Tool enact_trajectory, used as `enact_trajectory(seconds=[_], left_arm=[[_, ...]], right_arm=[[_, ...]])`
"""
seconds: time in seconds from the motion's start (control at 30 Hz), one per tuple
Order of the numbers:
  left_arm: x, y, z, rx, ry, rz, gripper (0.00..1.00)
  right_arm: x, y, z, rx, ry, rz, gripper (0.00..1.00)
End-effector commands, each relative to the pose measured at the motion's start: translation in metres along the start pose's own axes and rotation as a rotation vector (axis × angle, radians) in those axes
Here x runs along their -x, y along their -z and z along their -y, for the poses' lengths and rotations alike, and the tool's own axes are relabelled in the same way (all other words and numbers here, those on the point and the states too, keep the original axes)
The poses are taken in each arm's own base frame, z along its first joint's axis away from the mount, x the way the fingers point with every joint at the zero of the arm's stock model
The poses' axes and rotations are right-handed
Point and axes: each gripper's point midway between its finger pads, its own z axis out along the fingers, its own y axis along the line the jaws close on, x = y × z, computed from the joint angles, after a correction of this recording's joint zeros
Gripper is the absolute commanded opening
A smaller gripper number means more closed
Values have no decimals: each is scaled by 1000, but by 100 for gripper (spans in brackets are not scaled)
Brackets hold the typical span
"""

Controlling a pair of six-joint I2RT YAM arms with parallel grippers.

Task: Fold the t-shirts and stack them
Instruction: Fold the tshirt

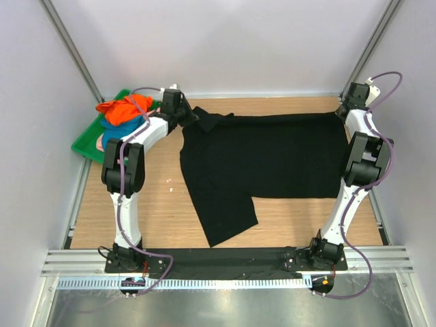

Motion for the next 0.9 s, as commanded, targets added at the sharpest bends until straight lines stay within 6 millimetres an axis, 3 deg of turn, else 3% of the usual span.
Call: enact_trajectory(seconds=[0.0,0.33,0.5,0.53,0.6,0.63,0.67,0.77,0.87], left_arm=[[10,14,2,22,53,49,0],[-13,13,-20,107,159,24,0],[-28,11,-26,121,196,-22,3],[-31,11,-28,127,202,-33,6],[-37,16,-30,129,191,-49,23],[-39,20,-29,128,182,-59,38],[-45,24,-34,140,173,-71,44],[-36,47,-41,179,94,-55,61],[-19,67,-43,194,26,-28,66]], right_arm=[[5,-2,6,-15,-27,9,1],[-11,-7,11,-37,-15,-35,1],[-24,-6,24,-87,1,-75,1],[-28,-5,27,-98,4,-84,1],[-35,-5,34,-127,15,-110,2],[-36,-5,37,-138,18,-117,7],[-37,-4,39,-143,23,-126,10],[-43,7,51,-191,78,-180,24],[-41,20,61,-244,116,-221,40]])
